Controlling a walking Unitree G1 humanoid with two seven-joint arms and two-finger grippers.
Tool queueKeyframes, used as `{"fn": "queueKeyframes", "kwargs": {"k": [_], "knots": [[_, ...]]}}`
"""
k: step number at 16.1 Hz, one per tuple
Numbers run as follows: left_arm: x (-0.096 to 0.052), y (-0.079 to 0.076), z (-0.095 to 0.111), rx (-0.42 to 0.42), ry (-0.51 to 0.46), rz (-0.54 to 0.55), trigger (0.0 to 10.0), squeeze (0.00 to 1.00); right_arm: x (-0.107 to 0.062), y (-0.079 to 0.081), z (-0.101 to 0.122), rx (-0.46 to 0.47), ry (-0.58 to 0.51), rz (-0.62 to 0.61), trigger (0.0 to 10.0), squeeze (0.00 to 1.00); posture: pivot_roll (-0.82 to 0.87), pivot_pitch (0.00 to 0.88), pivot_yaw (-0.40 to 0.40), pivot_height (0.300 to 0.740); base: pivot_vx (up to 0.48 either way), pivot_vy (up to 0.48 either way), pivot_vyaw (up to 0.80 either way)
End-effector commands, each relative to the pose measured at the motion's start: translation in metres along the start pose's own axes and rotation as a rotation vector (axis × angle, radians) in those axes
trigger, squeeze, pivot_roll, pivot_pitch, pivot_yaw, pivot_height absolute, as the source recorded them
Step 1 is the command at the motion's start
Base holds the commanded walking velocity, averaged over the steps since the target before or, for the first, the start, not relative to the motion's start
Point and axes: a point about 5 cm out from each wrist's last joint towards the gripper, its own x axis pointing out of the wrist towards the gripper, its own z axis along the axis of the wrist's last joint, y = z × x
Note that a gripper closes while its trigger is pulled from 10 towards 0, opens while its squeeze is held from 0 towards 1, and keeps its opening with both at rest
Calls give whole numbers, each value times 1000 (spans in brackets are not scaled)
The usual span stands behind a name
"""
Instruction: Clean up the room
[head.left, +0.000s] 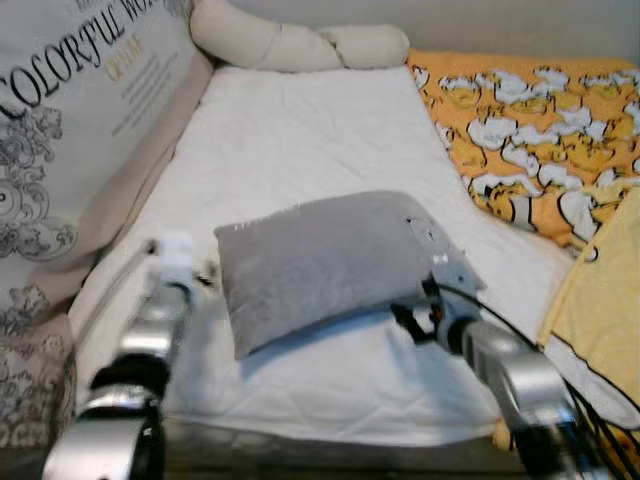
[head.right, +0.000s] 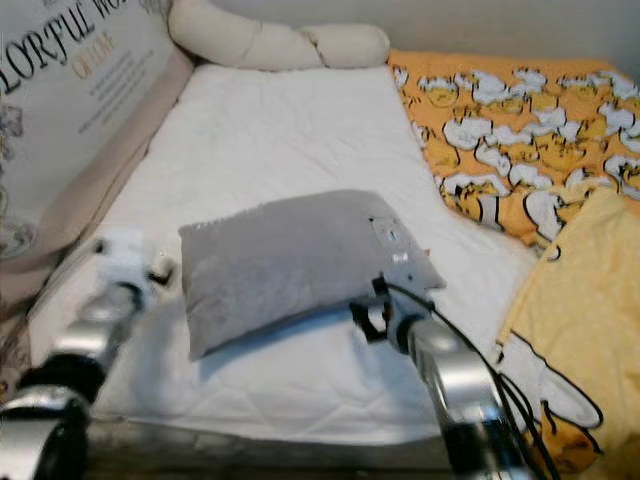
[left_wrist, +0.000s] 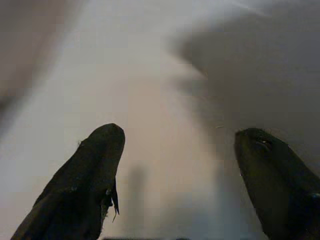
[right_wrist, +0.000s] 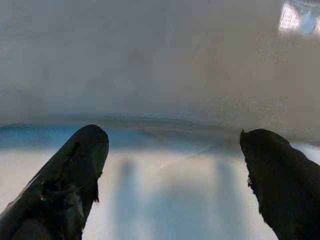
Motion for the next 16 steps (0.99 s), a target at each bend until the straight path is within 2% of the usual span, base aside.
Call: {"fn": "queueKeyframes", "kwargs": {"k": [1, 2, 3, 4, 6, 7, 8, 9, 10, 12, 13, 15, 16], "knots": [[0, -33, -5, 58, 32, -241, 10000, 0, 9, -5, 10, -26, -32, -51, 10000, 0, -27, 0, 32, 740, 0, 0, 0], [-1, -43, -7, 74, 43, -314, 10000, 0, 11, -6, 12, -28, -38, -59, 10000, 0, -27, 0, 32, 740, 0, 0, 0], [-7, -61, -15, 125, 87, -495, 10000, 0, 11, -12, 22, -11, -76, -82, 10000, 0, -10, 0, 18, 740, 0, 0, 0], [-12, -69, -17, 154, 92, -612, 10000, 0, 10, -17, 30, 6, -108, -98, 10000, 0, -9, 0, 16, 740, 0, 0, 0], [-21, -77, -7, 161, 28, -755, 10000, 0, 11, -23, 36, 7, -138, -117, 10000, 0, -8, 0, 18, 740, 0, 0, 0], [-31, -81, -1, 158, -4, -866, 10000, 0, 10, -29, 40, 3, -157, -139, 10000, 0, -6, 0, 16, 740, 0, 0, 0], [-49, -84, 5, 201, -31, -1009, 10000, 0, 6, -39, 41, 2, -169, -173, 10000, 0, -9, 0, 17, 740, 0, 0, 0], [-61, -81, 6, 234, -51, -1087, 10000, 0, 3, -46, 40, -1, -168, -194, 10000, 0, -11, 0, 19, 740, 0, 0, 0], [-71, -68, 9, 238, -65, -1125, 10000, 0, -3, -56, 33, -6, -153, -226, 10000, 0, -20, 0, 26, 740, 0, 0, 0], [-78, -45, 20, 199, -101, -1122, 10000, 0, -12, -68, 21, -6, -130, -262, 10000, 0, -29, 0, 28, 740, 0, 0, 0], [-80, -39, 25, 186, -115, -1118, 10000, 0, -14, -70, 17, -4, -124, -275, 10000, 0, -31, 0, 28, 740, 0, 0, 0], [-74, -19, 51, 125, -193, -1040, 10000, 0, -22, -79, 4, 17, -101, -320, 10000, 0, -37, 0, 23, 740, 0, 0, 0], [-54, -10, 68, 44, -248, -919, 10000, 0, -23, -79, -4, 30, -76, -348, 10000, 0, -48, 0, 26, 740, 0, 0, 0]]}}
